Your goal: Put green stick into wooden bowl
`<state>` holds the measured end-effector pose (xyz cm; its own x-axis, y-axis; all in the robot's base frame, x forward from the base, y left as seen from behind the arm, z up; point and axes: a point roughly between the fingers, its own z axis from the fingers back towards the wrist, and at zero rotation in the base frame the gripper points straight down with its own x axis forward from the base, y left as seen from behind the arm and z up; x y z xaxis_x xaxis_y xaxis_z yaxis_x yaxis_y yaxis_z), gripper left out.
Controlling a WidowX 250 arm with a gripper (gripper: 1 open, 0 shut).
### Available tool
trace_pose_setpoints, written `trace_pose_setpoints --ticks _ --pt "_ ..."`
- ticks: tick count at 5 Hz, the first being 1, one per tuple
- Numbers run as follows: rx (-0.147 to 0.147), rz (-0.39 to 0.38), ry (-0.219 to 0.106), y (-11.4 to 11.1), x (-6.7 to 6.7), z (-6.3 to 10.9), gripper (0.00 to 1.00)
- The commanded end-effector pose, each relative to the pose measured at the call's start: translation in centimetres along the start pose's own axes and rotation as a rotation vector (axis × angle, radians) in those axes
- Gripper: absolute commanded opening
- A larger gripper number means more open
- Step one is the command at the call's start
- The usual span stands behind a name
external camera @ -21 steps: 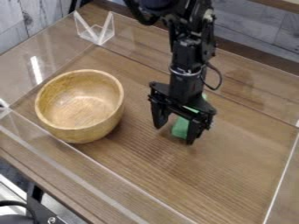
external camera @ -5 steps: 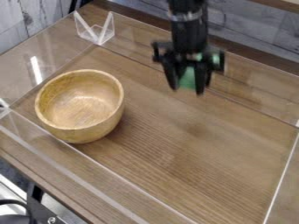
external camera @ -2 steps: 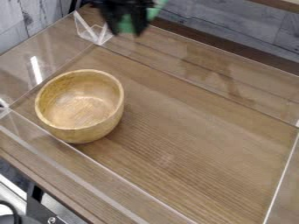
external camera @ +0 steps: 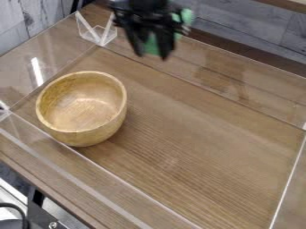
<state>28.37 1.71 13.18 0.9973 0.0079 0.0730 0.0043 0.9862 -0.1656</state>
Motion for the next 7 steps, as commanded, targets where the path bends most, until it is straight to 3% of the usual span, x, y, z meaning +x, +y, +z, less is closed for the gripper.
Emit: trace_pose_setpoints --ticks 1,2,4,6,7 --pt "0.027 0.009 -0.045 3.0 -0.7 1.7 0.00" --pt "0.045 0.025 -0.031 6.9 -2.0 2.0 0.00" --pt "0.034 -0.048 -0.031 -0.1 -1.2 -0.7 0.00" --pt "0.080 -0.002 -0.012 7.7 -3.2 -0.2 0.00" --pt "0.081 -0.017 -0.005 7.1 -3.4 -0.8 0.00"
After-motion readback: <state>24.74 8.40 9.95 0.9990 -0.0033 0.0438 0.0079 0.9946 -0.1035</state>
